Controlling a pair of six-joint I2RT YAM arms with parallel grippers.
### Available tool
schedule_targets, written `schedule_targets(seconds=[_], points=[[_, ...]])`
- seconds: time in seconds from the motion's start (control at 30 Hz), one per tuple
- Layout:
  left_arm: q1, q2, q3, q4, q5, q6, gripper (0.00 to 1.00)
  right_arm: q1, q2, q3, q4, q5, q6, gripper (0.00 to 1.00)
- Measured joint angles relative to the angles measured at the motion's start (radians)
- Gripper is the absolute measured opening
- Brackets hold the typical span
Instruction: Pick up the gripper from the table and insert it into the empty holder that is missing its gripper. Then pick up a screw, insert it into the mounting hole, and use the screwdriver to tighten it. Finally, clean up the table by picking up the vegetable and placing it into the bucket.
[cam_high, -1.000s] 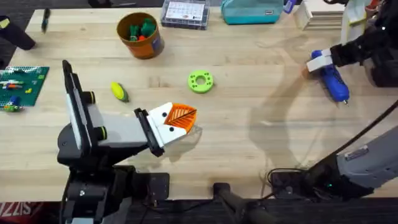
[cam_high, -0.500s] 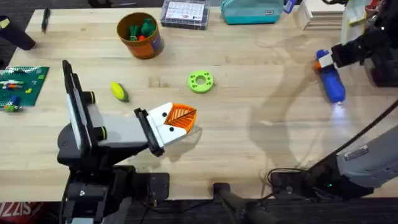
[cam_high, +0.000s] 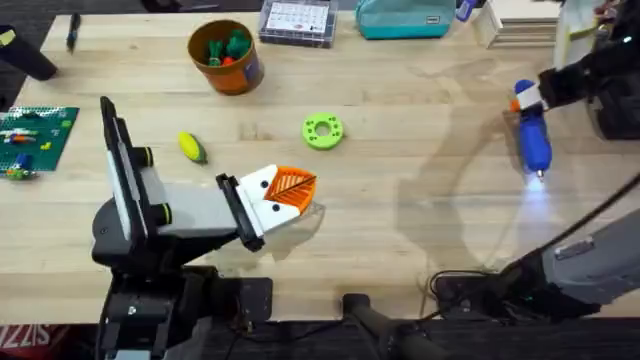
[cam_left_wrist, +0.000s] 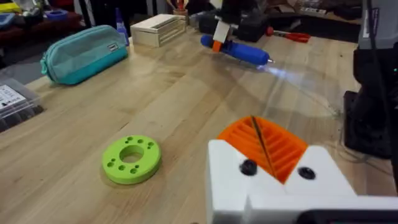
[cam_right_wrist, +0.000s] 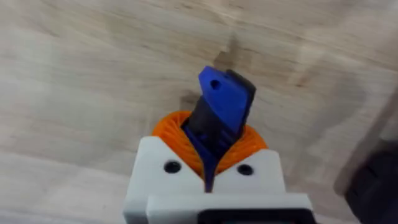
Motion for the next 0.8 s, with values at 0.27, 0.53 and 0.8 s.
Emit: schedule_targets(seconds=[0.27, 0.53, 0.8], points=[[0.000, 0.000, 0.000, 0.000, 0.000, 0.000, 0.018, 0.000, -0.332, 0.017, -0.155, -0.113, 0.014, 0.017], [0.000, 0.000, 0.000, 0.000, 0.000, 0.000, 0.018, 0.001, -0.612, 0.022, -0.352, -0.389, 0.036, 0.017], [0.000, 0.000, 0.000, 0.000, 0.000, 0.000, 0.018, 0.001, -0.889, -0.055, -0.440, -0.499, 0.045, 0.014]])
